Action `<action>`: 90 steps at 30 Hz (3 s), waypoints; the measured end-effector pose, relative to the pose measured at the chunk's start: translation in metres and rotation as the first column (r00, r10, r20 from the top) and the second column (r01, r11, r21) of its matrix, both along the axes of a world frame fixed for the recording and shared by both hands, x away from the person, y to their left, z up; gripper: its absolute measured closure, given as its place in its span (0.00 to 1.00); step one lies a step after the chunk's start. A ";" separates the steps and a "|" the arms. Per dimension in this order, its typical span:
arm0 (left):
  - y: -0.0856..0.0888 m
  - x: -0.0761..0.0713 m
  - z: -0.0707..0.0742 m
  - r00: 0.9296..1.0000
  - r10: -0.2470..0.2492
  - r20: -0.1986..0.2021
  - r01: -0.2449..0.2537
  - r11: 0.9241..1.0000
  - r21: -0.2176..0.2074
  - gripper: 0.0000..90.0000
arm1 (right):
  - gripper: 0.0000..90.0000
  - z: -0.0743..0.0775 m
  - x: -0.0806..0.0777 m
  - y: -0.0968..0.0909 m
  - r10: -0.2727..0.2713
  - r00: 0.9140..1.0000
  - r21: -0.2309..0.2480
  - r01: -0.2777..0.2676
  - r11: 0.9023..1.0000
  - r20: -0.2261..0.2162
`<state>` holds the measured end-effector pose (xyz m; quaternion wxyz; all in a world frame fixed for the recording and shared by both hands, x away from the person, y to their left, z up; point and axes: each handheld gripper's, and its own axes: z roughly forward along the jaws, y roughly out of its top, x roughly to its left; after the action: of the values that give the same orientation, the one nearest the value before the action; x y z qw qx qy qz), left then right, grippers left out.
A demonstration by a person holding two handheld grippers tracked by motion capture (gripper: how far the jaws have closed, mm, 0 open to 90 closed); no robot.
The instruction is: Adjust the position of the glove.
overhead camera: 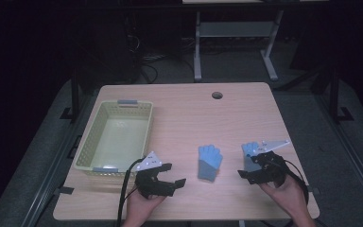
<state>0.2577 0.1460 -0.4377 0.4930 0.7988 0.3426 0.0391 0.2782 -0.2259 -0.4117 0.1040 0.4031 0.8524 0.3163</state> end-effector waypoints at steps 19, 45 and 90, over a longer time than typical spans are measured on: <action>-0.001 0.001 -0.002 1.000 -0.007 0.005 0.007 1.000 0.012 0.20 | 0.35 0.008 0.050 -0.020 -0.037 0.995 -0.063 0.032 0.998 -0.094; -0.001 0.000 -0.002 1.000 0.015 0.005 -0.015 1.000 -0.007 0.20 | 0.60 -0.028 0.073 -0.026 -0.084 0.971 -0.209 0.037 0.977 -0.223; 0.000 0.000 -0.003 1.000 0.009 -0.002 -0.009 1.000 -0.021 0.21 | 0.90 -0.022 0.069 -0.023 -0.124 0.970 -0.227 0.076 0.971 -0.208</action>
<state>0.2575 0.1456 -0.4408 0.5007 0.7921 0.3473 0.0369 0.3474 -0.2490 -0.4334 0.0681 0.4646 0.8666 0.1691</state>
